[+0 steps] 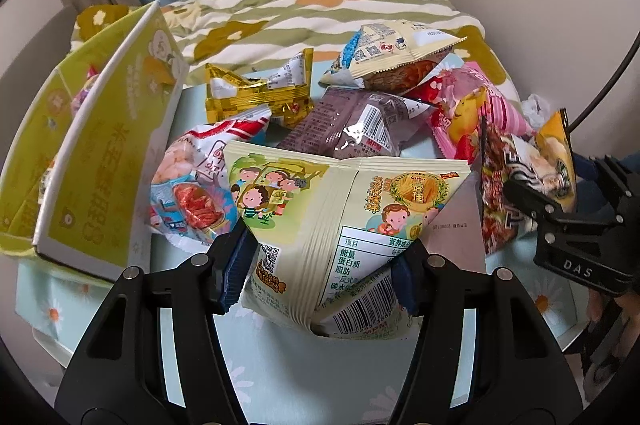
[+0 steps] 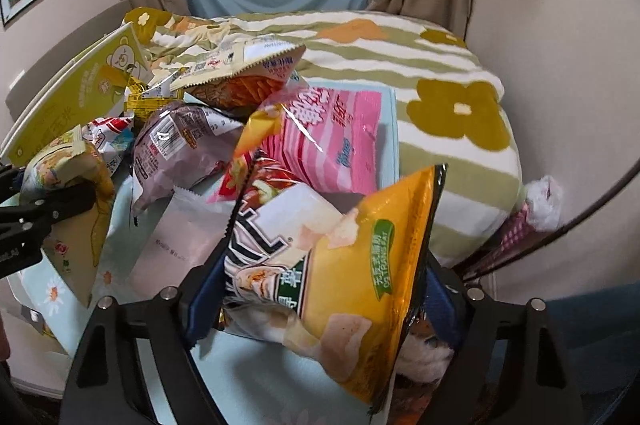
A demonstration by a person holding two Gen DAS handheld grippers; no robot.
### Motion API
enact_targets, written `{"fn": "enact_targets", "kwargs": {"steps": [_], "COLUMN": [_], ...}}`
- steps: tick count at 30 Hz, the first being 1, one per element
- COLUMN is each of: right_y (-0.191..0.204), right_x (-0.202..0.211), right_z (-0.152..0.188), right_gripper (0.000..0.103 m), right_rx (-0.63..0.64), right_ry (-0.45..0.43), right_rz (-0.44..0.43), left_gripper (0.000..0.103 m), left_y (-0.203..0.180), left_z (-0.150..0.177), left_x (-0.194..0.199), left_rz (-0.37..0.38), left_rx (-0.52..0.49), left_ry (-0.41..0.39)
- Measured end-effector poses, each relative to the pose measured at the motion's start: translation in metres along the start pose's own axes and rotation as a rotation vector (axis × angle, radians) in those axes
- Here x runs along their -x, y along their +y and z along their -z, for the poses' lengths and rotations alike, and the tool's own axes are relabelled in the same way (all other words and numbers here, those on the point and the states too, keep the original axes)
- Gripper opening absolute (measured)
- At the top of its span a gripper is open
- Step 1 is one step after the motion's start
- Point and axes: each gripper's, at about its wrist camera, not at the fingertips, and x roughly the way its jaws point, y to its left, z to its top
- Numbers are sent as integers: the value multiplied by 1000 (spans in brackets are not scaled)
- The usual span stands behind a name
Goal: Organize snacks
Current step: 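Grasp the green printed packet with the left tool while the right tool grasps the yellow chip bag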
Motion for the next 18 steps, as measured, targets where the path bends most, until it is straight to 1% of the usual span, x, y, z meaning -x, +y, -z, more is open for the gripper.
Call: {"fn": "enact_targets", "kwargs": {"steps": [6,7,8,13,18], "right_y": [7,6,6,7,6], "right_x": [1,2,3,16,42], "right_z": [-7,-8,-8,-8,-16], "right_gripper": [74,69,67,65,64], "right_rx": [53,53,52,47,7], "right_ry": [-33,-29,-25,-20,-34], "right_rz": [5,-6,-14,-27,-46], "left_gripper": [58,58,58,58,58], "left_y": [0,1,1,3,8], "left_z": [3,4,3,1,-7], "left_x": [7,8,10,24,51], "left_rz": [-3,-3,-4,0,8], "left_rx": [11,14,17,35,59], "left_ry": [-4,-6,-9,-23,-59]}}
